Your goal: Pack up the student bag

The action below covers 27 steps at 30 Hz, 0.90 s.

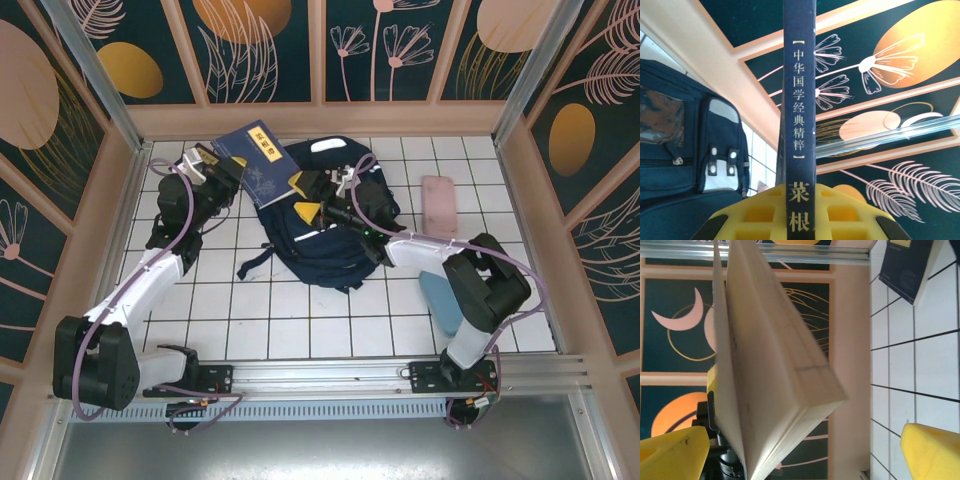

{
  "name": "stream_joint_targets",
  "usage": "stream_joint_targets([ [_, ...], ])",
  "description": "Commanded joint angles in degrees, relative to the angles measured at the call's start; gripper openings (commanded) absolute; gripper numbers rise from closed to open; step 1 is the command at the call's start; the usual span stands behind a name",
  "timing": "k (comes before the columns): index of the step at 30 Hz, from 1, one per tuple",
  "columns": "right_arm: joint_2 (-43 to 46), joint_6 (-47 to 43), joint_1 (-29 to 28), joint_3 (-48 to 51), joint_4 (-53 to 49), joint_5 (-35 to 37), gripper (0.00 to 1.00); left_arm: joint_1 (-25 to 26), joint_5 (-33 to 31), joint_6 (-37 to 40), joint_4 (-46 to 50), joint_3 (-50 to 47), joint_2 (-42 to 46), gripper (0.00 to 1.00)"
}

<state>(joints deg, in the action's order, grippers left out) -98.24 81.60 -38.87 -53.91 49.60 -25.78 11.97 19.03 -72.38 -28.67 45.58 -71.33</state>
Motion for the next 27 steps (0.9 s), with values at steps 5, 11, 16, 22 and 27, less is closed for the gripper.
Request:
stream_joint_targets([
  [5,-7.5,6.7,-2.1,-7.0,13.5,-1.0,0.89,0.4,-1.5,-7.3,-11.4,-1.4,0.5,0.05],
  [11,-8.6,6.3,-3.6,-8.6,15.7,2.7,0.69,0.4,-2.7,-9.3,-13.1,-2.4,0.8,0.03],
  [16,-8.7,7.4,-4.2,-8.4,17.7,4.6,0.53,0.4,-2.9,-10.1,-13.8,-3.5,1.2,0.04],
  [22,-7.1,7.6,-3.8,-6.5,15.6,6.3,0.17,0.5,-3.2,-8.7,-10.9,-3.4,1.5,0.15],
  [27,-0.2,-4.2,-2.9,-4.2,2.3,9.6,0.06,0.6,-2.6,-1.0,0.6,-1.2,0.9,0.61],
])
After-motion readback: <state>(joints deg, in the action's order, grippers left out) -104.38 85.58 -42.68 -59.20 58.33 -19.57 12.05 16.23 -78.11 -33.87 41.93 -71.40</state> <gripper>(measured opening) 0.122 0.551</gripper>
